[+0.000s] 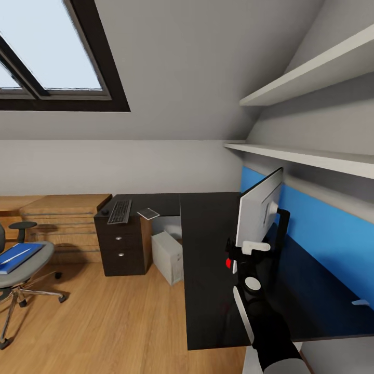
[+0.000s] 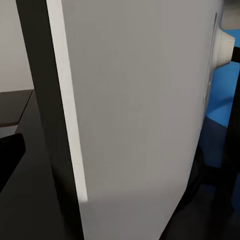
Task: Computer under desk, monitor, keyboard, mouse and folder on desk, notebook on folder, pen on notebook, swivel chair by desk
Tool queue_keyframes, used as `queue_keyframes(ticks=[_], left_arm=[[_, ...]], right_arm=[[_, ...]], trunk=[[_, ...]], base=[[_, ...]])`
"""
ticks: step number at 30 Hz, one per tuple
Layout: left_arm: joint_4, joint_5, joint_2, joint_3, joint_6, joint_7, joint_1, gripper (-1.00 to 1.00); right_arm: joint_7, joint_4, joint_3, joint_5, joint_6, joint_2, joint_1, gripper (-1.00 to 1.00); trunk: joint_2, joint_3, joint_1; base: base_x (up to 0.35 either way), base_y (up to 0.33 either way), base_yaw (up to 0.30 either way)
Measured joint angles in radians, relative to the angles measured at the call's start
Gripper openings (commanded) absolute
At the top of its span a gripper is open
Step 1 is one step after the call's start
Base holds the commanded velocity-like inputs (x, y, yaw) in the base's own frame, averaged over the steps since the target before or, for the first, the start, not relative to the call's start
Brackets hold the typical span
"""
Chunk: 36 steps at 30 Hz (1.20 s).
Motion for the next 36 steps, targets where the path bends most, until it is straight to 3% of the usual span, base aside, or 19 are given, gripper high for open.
queue_keyframes(ticks=[18, 28, 36], left_arm=[[0.000, -0.006, 0.000, -0.002, -0.001, 0.000, 0.000, 1.00], [0.000, -0.006, 0.000, -0.002, -0.001, 0.000, 0.000, 1.00], [0.000, -0.005, 0.000, -0.002, -0.001, 0.000, 0.000, 1.00]], right_arm=[[-0.001, 0.000, 0.000, 0.000, 0.000, 0.000, 0.000, 1.00], [-0.078, 0.000, 0.000, -0.001, 0.002, 0.000, 0.000, 1.00], [-0.093, 0.000, 0.000, -0.002, 0.003, 0.000, 0.000, 1.00]], trunk=[[0.000, 0.000, 0.000], [0.000, 0.000, 0.000], [0.000, 0.000, 0.000]], base=[[0.051, 0.000, 0.000], [0.000, 0.000, 0.000], [-0.005, 0.000, 0.000]])
